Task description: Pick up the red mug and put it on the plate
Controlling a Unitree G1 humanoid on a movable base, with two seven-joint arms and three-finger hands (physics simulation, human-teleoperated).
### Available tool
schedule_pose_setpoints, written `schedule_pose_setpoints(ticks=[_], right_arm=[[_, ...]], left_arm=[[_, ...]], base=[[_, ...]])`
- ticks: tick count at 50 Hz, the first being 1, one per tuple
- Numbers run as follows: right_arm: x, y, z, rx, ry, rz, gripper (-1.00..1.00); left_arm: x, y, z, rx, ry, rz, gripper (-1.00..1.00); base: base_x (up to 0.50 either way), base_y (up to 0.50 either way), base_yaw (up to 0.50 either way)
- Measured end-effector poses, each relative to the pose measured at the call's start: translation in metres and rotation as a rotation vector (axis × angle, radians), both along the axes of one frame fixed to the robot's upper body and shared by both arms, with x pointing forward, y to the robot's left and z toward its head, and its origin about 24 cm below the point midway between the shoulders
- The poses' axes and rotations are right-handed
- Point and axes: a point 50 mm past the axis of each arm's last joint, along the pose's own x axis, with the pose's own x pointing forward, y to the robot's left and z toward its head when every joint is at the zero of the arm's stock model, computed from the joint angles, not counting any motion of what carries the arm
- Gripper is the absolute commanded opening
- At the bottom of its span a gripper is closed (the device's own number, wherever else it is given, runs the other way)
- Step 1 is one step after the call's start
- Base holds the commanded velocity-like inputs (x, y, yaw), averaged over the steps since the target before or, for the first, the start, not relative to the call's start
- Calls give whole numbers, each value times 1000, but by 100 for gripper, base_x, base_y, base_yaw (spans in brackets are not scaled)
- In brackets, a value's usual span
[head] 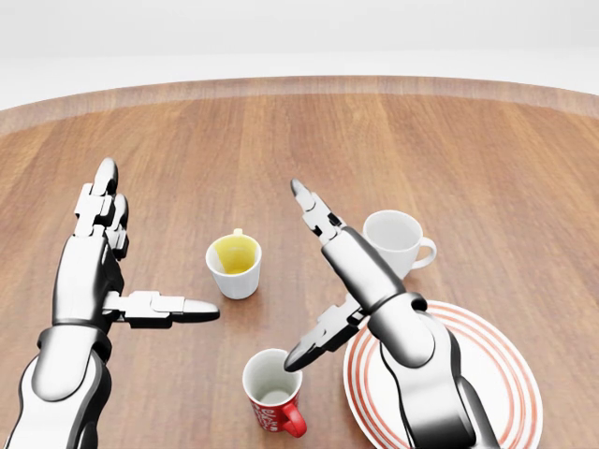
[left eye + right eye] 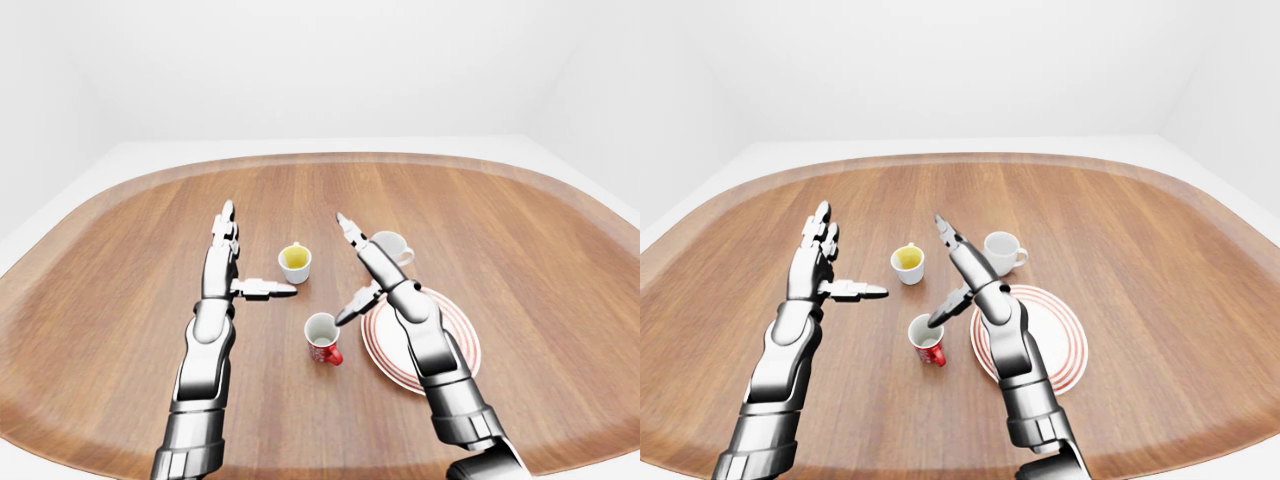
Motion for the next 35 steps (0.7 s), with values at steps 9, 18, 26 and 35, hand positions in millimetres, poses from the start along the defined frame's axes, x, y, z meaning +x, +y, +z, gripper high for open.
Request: schedule_pose_setpoints(ticks=[9,18,26,35], right_arm=[[2,7,-12,-29,46,6,100],[7,13,-30,-55,116,-5,100],[9,18,-43,-80,164,-10,100],[12,24,-54,-105,209,-15,100]], left_arm=[[0,0,-1,-1,3,1,100],[0,0,0,-1,0,0,100],[0,0,0,-2,1,0,100],[-1,0,1,-3,-4,-2,100]], base=[[0,0,0],[0,0,0],[0,0,0],[0,0,0]])
